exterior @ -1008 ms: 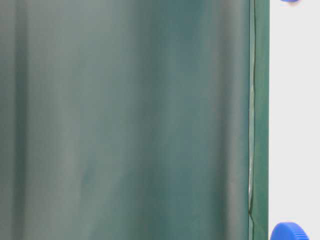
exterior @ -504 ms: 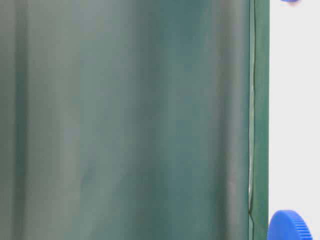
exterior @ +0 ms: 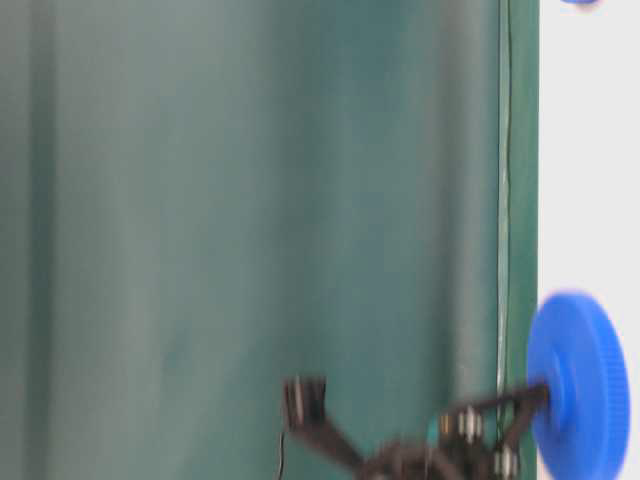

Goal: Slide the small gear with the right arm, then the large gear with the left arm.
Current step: 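Lower the left gripper onto the hub of the large blue gear, then slide the large blue gear right with the left gripper toward the small gear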

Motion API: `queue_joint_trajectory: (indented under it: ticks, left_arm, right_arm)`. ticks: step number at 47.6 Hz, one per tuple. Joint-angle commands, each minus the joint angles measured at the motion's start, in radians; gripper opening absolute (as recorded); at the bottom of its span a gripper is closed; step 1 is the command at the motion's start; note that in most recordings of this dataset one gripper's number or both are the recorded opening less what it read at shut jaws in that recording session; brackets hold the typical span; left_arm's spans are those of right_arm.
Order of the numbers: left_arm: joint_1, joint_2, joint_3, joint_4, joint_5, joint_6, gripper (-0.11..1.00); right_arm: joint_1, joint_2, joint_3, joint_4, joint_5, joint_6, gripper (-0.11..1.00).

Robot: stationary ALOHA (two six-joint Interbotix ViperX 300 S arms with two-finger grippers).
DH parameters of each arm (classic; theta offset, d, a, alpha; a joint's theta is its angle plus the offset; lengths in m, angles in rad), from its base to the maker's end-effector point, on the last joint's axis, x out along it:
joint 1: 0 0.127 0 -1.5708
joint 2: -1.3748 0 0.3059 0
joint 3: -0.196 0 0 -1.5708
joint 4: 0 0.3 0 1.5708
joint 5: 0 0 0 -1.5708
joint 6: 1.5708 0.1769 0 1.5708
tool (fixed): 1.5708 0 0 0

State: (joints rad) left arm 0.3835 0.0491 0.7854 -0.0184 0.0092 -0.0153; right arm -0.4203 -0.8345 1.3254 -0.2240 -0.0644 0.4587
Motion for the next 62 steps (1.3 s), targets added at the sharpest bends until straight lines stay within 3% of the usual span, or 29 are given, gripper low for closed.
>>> queue_joint_trajectory:
  ticks: [1,9,19,26,32,62]
  left_arm:
    - [-0.037,0.091,-0.109,0.0,0.008,0.003,0.0]
    - [-0.094,0.256,-0.347,0.002,0.072,0.005,0.0]
    - [-0.138,0.41,-0.649,0.005,0.236,0.005,0.0]
    - [-0.155,0.468,-0.778,0.005,0.291,0.005,0.0]
    - [-0.161,0.488,-0.818,0.005,0.319,0.005,0.0]
    - [-0.161,0.485,-0.807,0.005,0.325,0.003,0.0]
  right_arm:
    - [0.003,0.003,-0.008,-0.002,-0.008,0.0,0.5]
    - [0.005,0.003,-0.008,-0.002,-0.009,-0.003,0.5]
    - [0.005,0.0,-0.003,-0.009,-0.009,-0.005,0.5]
    - [0.005,-0.003,0.0,-0.025,-0.009,-0.002,0.5]
    - [0.005,-0.009,0.005,-0.025,-0.009,-0.002,0.5]
    - [0.005,-0.041,0.02,-0.026,-0.009,0.002,0.5]
